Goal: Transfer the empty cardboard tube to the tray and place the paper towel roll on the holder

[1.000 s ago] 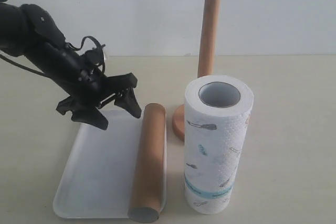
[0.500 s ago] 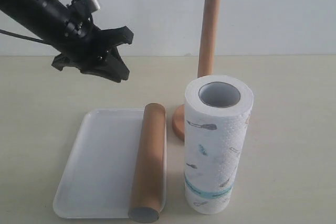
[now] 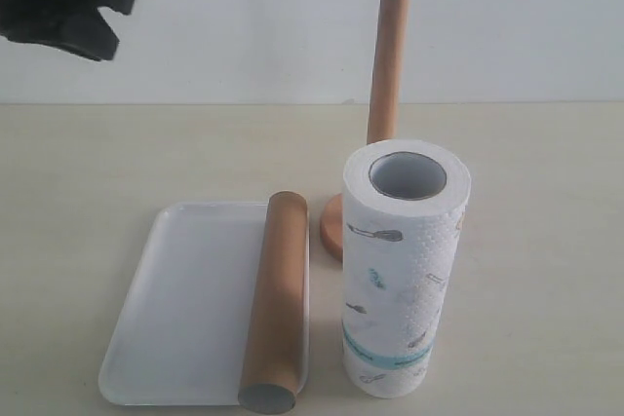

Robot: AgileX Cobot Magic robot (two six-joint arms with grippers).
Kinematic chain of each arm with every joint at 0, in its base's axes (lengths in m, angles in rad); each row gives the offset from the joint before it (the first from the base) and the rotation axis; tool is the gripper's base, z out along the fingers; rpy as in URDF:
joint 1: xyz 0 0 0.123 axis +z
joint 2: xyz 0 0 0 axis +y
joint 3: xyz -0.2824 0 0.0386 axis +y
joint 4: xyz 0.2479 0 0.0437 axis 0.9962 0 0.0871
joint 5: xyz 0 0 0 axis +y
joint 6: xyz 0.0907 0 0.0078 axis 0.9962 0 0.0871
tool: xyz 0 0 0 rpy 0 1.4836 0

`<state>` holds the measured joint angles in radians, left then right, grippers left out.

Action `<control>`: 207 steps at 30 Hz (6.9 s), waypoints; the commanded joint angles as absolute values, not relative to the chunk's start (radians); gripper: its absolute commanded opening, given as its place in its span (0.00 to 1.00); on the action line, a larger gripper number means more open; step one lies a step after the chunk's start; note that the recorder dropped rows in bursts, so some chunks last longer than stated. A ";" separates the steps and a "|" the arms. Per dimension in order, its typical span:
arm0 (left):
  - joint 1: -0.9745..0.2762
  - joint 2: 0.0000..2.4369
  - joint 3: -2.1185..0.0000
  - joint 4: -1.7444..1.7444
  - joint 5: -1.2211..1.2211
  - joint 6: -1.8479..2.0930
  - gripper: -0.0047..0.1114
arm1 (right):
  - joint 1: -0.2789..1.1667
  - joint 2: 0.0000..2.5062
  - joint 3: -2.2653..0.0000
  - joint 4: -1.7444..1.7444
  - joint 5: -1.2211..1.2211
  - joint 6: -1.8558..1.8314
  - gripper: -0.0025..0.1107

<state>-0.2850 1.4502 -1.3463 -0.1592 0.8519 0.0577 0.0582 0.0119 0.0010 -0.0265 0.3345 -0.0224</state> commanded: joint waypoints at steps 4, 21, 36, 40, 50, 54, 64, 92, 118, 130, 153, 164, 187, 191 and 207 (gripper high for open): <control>-0.278 1.141 -1.085 -0.131 0.671 0.016 0.08 | 0.051 0.012 0.000 -0.032 0.331 -0.022 0.02; -0.278 0.598 -0.635 -0.109 0.404 -0.008 0.08 | 0.051 0.012 0.000 -0.032 0.331 -0.022 0.02; -0.278 0.279 -0.359 -0.112 0.295 -0.008 0.08 | 0.051 0.012 0.000 -0.032 0.331 -0.022 0.02; -0.278 0.246 -0.359 -0.112 0.284 -0.008 0.08 | 0.051 0.012 0.000 -0.032 0.331 -0.022 0.02; -0.274 0.234 -0.359 -0.108 0.284 0.000 0.08 | 0.051 0.012 0.000 -0.032 0.331 -0.022 0.02; -0.158 0.226 -0.359 -0.077 0.305 0.091 0.08 | 0.051 0.012 0.000 -0.032 0.331 -0.022 0.02; 0.005 0.070 -0.194 -0.023 0.315 0.098 0.08 | 0.051 0.012 0.000 -0.032 0.331 -0.022 0.02; 0.003 0.000 0.000 -0.015 0.307 0.082 0.08 | 0.051 0.012 0.000 -0.032 0.331 -0.022 0.02; 0.003 0.000 0.000 -0.015 0.307 0.082 0.08 | 0.051 0.014 0.000 0.000 -0.307 0.210 0.02; 0.003 0.000 0.000 -0.015 0.307 0.082 0.08 | 0.112 0.232 -0.135 -0.575 -0.267 0.567 0.02; 0.003 0.000 0.000 -0.015 0.307 0.082 0.08 | 0.321 0.885 -0.209 -1.294 -0.493 1.231 0.02; 0.003 0.000 0.000 -0.015 0.307 0.082 0.08 | 0.321 0.885 -0.209 -1.386 -0.384 1.378 0.11; 0.003 0.000 0.000 -0.015 0.307 0.082 0.08 | 0.321 0.885 -0.194 -1.370 -0.682 1.132 0.94; 0.003 0.000 0.000 -0.015 0.307 0.082 0.08 | 0.321 0.885 -0.146 -1.241 -0.639 0.976 0.94; 0.003 0.000 0.000 -0.015 0.307 0.082 0.08 | 0.321 1.108 -0.098 -0.792 -0.851 0.479 0.94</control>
<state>0.0006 0.0029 -0.0027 -0.0112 0.3060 0.0903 0.3190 1.0347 -0.1020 -0.8677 -0.7614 0.5814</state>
